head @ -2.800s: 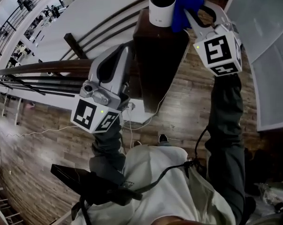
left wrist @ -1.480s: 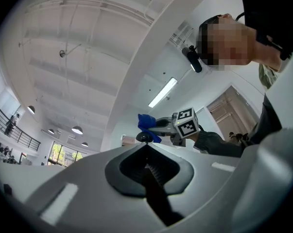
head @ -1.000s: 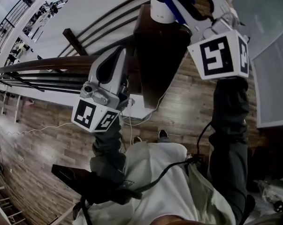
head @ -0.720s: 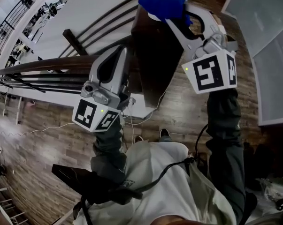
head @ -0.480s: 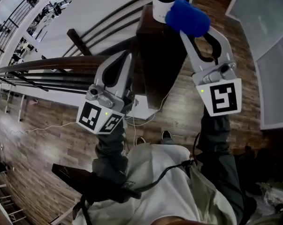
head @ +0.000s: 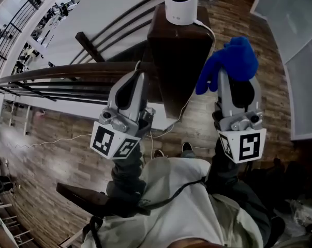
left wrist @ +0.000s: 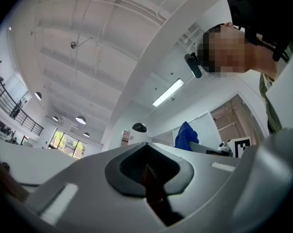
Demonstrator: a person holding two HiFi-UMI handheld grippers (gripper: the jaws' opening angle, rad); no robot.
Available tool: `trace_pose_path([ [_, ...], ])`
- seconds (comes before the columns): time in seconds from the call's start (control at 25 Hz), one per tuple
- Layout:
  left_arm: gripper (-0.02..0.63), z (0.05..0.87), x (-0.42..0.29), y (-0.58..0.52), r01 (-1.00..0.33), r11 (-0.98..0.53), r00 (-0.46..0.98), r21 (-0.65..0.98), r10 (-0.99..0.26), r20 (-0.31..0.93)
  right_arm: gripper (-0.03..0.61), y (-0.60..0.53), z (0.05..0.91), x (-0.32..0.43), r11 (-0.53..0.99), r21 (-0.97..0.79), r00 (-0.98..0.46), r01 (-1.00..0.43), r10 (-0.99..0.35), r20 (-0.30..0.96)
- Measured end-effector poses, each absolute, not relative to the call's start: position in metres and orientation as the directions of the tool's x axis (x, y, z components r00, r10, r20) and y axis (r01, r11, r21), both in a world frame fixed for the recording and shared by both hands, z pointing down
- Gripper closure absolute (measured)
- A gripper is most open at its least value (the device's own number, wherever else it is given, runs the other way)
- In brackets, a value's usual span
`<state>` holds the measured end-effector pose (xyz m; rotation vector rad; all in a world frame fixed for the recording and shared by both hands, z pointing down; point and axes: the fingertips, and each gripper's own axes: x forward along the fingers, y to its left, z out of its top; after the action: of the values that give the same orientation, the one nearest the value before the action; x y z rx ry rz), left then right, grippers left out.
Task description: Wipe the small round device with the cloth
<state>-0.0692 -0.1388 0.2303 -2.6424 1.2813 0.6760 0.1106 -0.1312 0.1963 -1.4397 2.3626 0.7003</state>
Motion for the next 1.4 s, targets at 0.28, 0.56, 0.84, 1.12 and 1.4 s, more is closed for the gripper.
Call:
trace_pose_path([
  [0.28, 0.609, 0.237, -0.07, -0.13, -0.784, -0.612, 0.512, 0.103, -0.732, -0.449, 0.492, -0.124, 0.227, 0.117, 0.401, 0.227, -0.46, -0.888, -0.785, -0.415],
  [0.56, 0.609, 0.231, -0.074, -0.132, -0.792, -0.603, 0.504, 0.095, -0.734, -0.455, 0.492, -0.127, 0.229, 0.111, 0.41, 0.219, -0.465, -0.885, -0.787, -0.406],
  [0.84, 0.609, 0.244, -0.069, -0.134, -0.801, -0.592, 0.497, 0.094, -0.744, -0.447, 0.492, -0.132, 0.244, 0.106, 0.441, 0.235, -0.499, -0.866, -0.771, -0.396],
  [1.12, 0.609, 0.256, -0.07, -0.14, -0.801, -0.589, 0.497, 0.106, -0.753, -0.432, 0.492, -0.135, 0.256, 0.099, 0.451, 0.252, -0.516, -0.856, -0.768, -0.379],
  [1.4, 0.609, 0.248, -0.074, -0.141, -0.795, -0.595, 0.5, 0.115, -0.751, -0.43, 0.492, -0.132, 0.246, 0.096, 0.447, 0.26, -0.516, -0.856, -0.772, -0.372],
])
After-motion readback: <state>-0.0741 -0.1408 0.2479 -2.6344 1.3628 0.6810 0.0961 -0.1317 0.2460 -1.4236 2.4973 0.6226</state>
